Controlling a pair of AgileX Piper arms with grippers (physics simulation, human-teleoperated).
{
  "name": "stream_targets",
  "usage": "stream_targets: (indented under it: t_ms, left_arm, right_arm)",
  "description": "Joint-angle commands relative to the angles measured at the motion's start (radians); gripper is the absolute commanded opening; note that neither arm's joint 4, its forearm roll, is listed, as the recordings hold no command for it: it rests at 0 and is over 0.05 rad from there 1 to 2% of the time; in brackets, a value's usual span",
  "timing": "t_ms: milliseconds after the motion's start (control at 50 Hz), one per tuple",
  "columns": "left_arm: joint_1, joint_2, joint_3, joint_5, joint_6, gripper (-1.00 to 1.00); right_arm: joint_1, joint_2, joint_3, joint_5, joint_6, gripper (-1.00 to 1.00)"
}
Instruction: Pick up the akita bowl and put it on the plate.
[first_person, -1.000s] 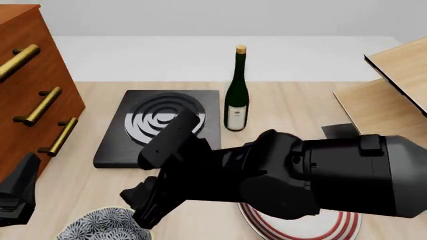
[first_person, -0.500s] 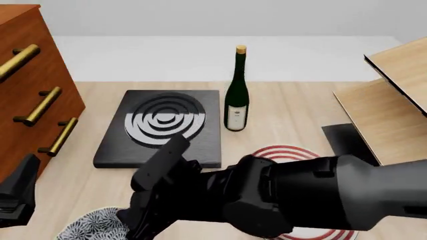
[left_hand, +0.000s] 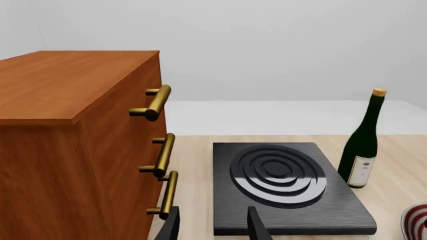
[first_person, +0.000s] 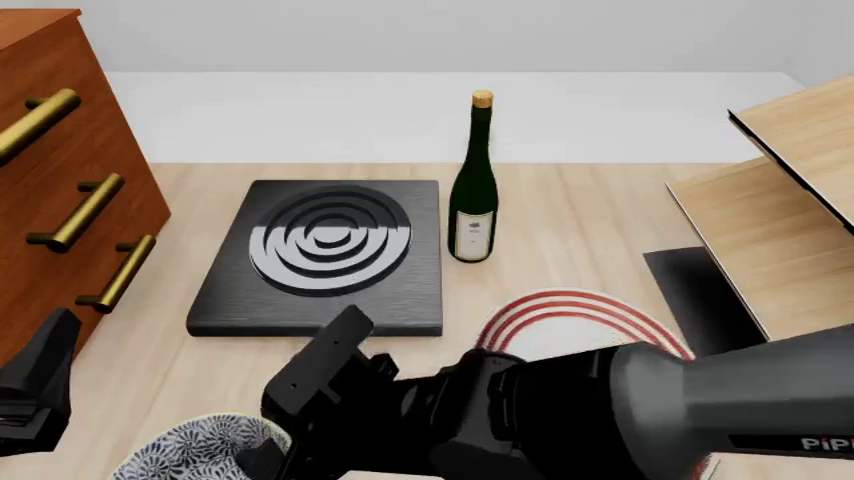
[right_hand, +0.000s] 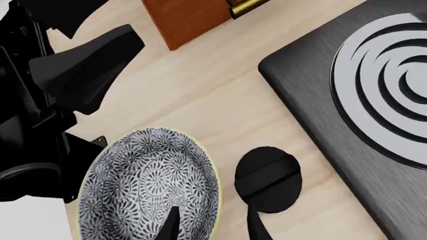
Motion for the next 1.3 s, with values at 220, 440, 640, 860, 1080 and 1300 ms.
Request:
stream_targets:
  t_ms: [220, 440, 640, 860, 1080, 1300]
  left_arm:
    - [0.0, 0.0, 0.0, 0.003, 0.0, 1.0]
    - [0.0, 0.0, 0.0, 0.003, 0.0, 1.0]
    - [0.0, 0.0, 0.0, 0.004, 0.0, 1.0]
    - [0.0, 0.0, 0.0, 0.004, 0.001, 1.0]
    - [0.0, 0.0, 0.0, 0.005, 0.001, 1.0]
    - [0.0, 0.0, 0.0, 0.006, 0.0, 1.0]
  right_arm:
    - [0.014, 0.06, 0.03, -0.069, 0.038, 1.0]
    - [0.013, 0.077, 0.041, -0.095, 0.051, 1.0]
    - [0.01, 0.099, 0.049, -0.119, 0.067, 1.0]
    - [0.023, 0.14, 0.058, -0.155, 0.088, 1.0]
    - [0.042, 0.134, 0.058, -0.15, 0.106, -1.0]
    - [0.04, 0.089, 0.053, -0.113, 0.081, -1.0]
